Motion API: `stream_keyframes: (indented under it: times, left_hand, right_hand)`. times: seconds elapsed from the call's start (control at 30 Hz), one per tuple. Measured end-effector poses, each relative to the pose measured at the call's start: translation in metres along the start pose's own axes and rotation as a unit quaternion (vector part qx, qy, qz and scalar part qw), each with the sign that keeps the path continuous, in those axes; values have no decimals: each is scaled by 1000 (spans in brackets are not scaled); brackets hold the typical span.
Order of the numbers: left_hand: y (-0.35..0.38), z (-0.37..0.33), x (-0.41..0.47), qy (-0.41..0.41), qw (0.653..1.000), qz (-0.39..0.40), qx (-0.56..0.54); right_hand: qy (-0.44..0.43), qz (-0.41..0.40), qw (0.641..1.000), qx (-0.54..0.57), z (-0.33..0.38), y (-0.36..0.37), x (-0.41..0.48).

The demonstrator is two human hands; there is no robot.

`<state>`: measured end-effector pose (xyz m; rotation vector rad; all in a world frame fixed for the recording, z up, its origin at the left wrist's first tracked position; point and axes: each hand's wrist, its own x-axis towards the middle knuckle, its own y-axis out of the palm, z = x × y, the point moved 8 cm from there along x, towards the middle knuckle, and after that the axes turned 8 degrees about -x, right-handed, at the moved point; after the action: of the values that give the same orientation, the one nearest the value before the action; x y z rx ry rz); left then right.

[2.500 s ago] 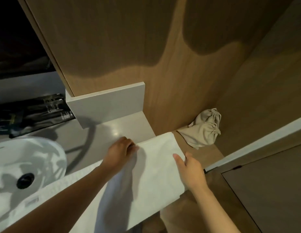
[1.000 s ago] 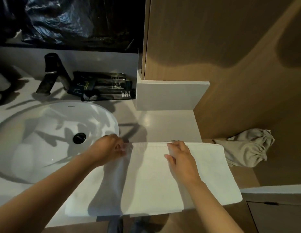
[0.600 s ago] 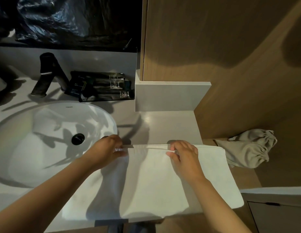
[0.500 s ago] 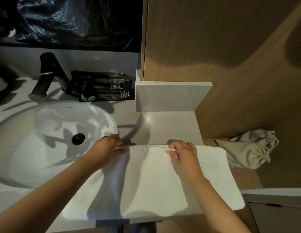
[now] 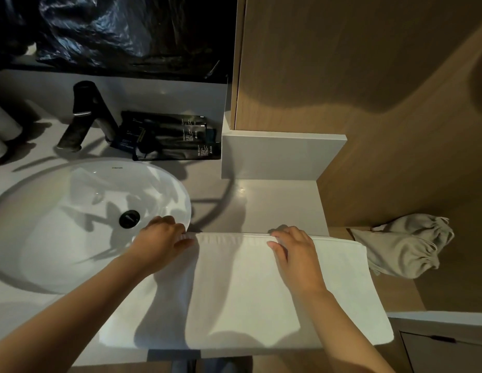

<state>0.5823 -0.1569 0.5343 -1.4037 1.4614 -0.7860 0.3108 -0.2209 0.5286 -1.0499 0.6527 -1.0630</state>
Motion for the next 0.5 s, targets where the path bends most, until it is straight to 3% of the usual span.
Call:
stream_keyframes:
  times: [0.23, 0.5]
  left_hand:
    - [8, 16, -17, -47, 995, 23, -85]
    - [10, 26, -8, 5, 999, -43, -17]
  right_hand:
    - [-1, 1, 1000, -27, -6, 3, 8]
    - [2, -25, 998, -61, -9, 9, 8]
